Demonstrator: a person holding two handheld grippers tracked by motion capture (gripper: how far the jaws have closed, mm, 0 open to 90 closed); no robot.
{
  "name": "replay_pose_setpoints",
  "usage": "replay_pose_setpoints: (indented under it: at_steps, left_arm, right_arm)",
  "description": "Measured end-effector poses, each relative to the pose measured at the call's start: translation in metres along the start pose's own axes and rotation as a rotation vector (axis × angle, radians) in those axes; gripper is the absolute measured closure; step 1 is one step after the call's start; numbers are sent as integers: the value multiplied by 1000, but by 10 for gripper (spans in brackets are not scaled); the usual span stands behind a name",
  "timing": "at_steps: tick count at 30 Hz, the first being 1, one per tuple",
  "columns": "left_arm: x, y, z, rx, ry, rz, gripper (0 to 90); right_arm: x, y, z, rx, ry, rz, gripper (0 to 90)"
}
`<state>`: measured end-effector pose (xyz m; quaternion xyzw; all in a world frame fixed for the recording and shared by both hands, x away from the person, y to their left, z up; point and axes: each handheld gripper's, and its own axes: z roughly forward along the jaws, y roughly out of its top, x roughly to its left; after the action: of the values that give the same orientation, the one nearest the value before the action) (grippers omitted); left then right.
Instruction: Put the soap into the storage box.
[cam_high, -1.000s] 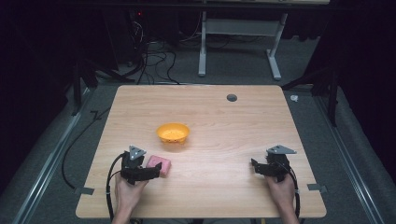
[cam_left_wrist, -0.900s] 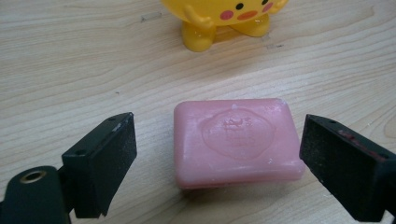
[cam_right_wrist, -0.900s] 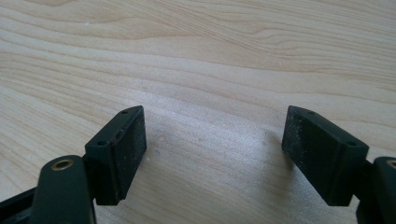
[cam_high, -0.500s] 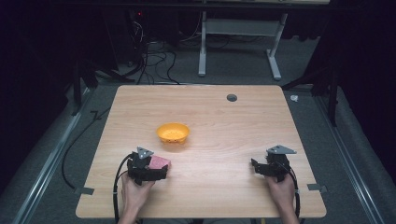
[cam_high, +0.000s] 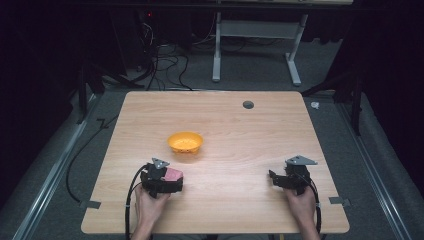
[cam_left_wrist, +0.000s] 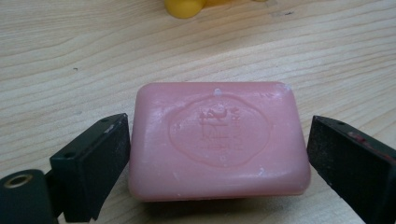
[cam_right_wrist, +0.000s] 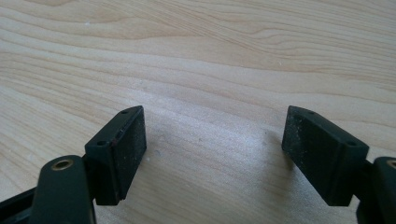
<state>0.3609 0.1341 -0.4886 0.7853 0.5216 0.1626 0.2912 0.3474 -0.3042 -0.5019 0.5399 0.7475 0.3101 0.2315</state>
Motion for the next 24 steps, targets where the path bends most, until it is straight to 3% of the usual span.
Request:
replay_pose_setpoints:
  at_steps: [10,24]
  left_arm:
    - [-4,-4,7,6,33,-1,120]
    - [-6,-2,6,25,46,-8,134]
  right_arm:
    - [0,0,0,0,0,0,224]
    - [0,0,0,0,0,-1,224]
